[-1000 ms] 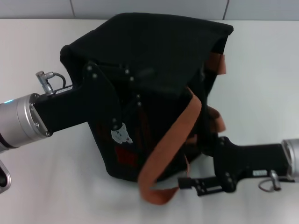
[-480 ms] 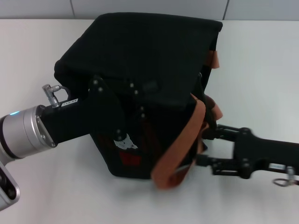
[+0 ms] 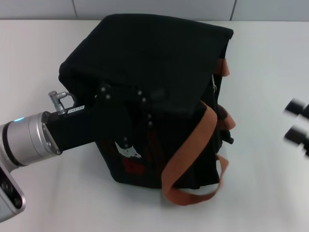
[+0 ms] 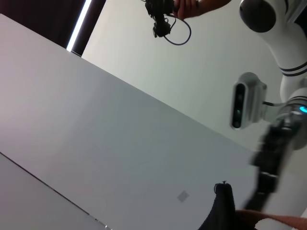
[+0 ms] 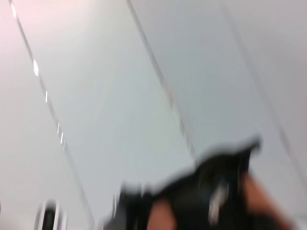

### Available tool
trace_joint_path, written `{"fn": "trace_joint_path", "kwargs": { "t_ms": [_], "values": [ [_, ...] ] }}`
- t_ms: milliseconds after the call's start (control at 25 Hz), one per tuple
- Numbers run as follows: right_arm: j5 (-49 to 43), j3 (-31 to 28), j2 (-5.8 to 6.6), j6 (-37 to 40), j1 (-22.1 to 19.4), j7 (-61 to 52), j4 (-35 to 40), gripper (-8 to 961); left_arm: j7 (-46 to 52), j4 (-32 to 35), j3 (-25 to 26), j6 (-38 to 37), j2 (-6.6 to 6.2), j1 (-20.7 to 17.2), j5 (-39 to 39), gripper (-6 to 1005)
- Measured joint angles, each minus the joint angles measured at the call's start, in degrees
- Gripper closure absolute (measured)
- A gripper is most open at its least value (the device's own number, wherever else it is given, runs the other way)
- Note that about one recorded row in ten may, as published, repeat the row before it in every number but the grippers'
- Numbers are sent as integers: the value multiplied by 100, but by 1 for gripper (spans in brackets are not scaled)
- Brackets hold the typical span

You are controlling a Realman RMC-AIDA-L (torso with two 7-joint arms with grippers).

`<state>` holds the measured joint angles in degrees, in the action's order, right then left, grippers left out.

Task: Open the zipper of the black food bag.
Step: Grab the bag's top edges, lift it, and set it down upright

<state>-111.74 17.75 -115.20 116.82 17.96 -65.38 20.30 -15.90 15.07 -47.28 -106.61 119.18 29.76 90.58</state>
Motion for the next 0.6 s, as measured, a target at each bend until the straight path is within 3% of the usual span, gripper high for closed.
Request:
{"fn": "trace_joint_path", "kwargs": {
  "t_ms": [40, 80, 120, 240, 400, 600],
  "values": [
    [12, -198, -50, 63, 58, -71, -17, 122, -1, -1, -34, 2, -1, -1, 0, 901],
    [15, -348, -186, 39, 210, -150, -26, 122, -1, -1, -34, 2, -1, -1, 0, 901],
    [15, -348, -186, 39, 210, -150, -26, 122, -2, -6, -52, 4, 0, 4, 0, 901],
    [16, -383, -405, -346, 521, -164, -106, 122, -2, -6, -52, 4, 0, 4, 0, 900],
    [-35, -348, -409, -762, 915, -41, -610, 122, -6, -22, -50, -32, 0, 14, -5, 900],
    [-79, -286, -415, -916, 1112, -22, -737, 127, -7, -22, -48, -43, 0, 13, -4, 900]
  ]
}}
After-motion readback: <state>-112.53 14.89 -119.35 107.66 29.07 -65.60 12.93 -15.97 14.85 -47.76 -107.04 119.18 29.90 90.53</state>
